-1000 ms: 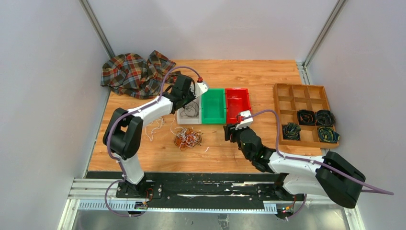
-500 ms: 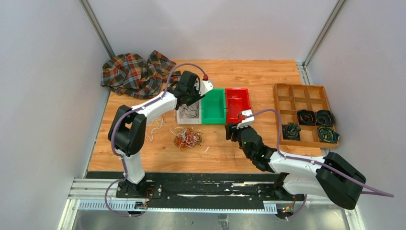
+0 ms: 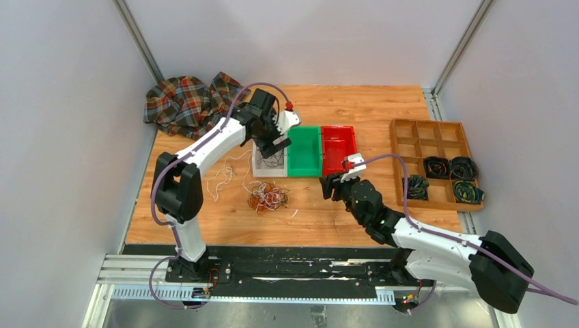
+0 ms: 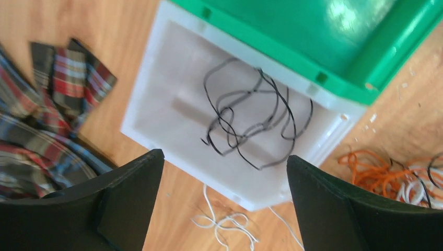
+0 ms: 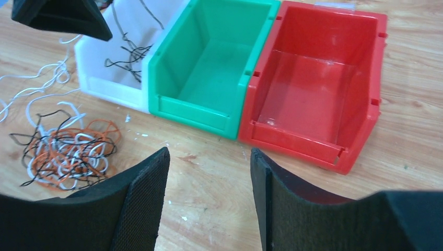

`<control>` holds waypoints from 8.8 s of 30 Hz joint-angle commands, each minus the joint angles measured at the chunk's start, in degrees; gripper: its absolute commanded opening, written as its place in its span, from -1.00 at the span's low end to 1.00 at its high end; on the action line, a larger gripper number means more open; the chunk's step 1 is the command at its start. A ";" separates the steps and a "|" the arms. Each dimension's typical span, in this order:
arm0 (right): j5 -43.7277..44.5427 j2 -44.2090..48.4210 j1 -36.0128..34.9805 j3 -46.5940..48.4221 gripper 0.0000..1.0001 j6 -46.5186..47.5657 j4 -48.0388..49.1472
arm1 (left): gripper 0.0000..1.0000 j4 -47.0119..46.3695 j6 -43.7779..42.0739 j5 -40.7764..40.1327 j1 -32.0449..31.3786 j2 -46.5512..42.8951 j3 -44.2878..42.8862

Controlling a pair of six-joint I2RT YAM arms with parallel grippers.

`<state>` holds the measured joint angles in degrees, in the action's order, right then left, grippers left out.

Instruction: Untangle the cables

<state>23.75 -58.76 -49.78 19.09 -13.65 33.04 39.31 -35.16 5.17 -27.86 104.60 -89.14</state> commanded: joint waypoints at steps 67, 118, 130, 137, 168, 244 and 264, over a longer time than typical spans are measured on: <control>-6.04 -62.35 4.06 63.16 -0.31 0.62 -13.76 | 0.91 27.22 -7.70 26.04 13.72 -35.10 19.81; -7.29 -9.73 -2.58 20.16 0.05 -6.64 -20.70 | 0.13 13.63 -18.16 35.34 2.63 -4.27 14.33; -5.21 -7.33 -4.37 19.64 -0.28 -7.96 -21.02 | -0.88 13.62 -17.13 33.77 2.59 -10.36 17.26; -3.96 -7.89 -6.24 19.90 -0.42 -8.18 -20.02 | -0.99 13.62 -11.03 32.79 2.54 -19.06 17.20; 5.26 -17.41 -20.45 30.45 0.27 5.49 -1.74 | -0.99 25.29 4.39 30.85 0.28 -38.71 2.27; -11.75 -44.72 -19.04 33.93 0.12 1.31 1.94 | -0.99 2.37 1.21 1.23 -1.94 -36.60 -44.95; -9.05 -30.37 -19.13 27.55 0.55 -0.69 0.20 | -0.99 -7.32 1.34 -1.90 -1.94 -39.53 -29.63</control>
<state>11.64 -97.08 -69.21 46.41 -15.64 34.09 32.71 -35.14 2.24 -29.41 65.80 -123.50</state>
